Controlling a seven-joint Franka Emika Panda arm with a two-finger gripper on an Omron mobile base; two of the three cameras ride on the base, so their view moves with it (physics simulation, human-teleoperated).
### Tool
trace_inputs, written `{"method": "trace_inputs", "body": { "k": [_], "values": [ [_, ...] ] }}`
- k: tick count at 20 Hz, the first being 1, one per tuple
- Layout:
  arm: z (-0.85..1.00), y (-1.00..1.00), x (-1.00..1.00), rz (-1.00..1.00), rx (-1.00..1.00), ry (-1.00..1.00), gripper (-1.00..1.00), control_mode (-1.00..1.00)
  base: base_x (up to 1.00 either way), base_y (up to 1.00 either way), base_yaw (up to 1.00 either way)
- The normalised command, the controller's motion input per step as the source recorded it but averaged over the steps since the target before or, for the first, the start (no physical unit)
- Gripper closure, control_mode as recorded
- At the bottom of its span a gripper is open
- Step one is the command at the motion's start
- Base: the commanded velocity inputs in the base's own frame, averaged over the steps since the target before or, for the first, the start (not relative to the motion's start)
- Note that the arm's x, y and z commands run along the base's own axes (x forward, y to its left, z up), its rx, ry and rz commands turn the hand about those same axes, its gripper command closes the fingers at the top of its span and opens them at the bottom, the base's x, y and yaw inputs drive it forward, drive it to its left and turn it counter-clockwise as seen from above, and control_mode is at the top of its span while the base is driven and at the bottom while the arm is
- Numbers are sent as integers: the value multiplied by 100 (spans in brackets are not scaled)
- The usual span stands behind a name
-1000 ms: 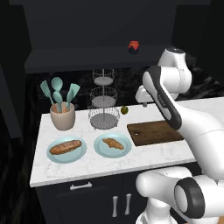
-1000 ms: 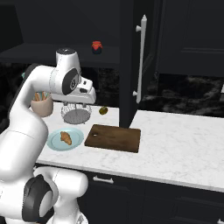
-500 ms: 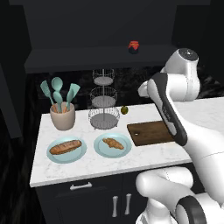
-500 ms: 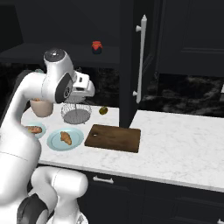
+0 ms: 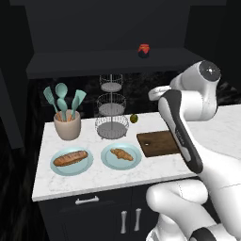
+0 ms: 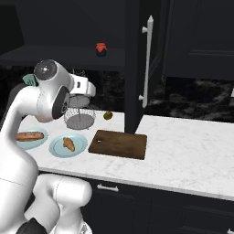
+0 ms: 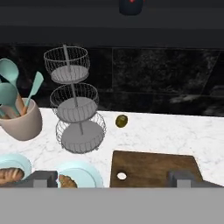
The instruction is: From the different types of pastries on the counter, select a croissant and place it on the cutting board. Then retrieve a jar of jam from the cabinet and place it alongside the croissant on the cutting board.
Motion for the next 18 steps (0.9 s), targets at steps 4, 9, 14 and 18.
{"method": "trace_inputs", "body": {
  "k": [4,9,14,18],
  "values": [
    [100,0,0,0,0,-9,-100,-100,0,0,0],
    [22,1,39,4,-1,4,-100,-100,0,0,0],
    [80,3,100,0,0,0,-100,-100,0,0,0],
    [16,6,16,2,0,0,-100,-100,0,0,0]
  ]
}}
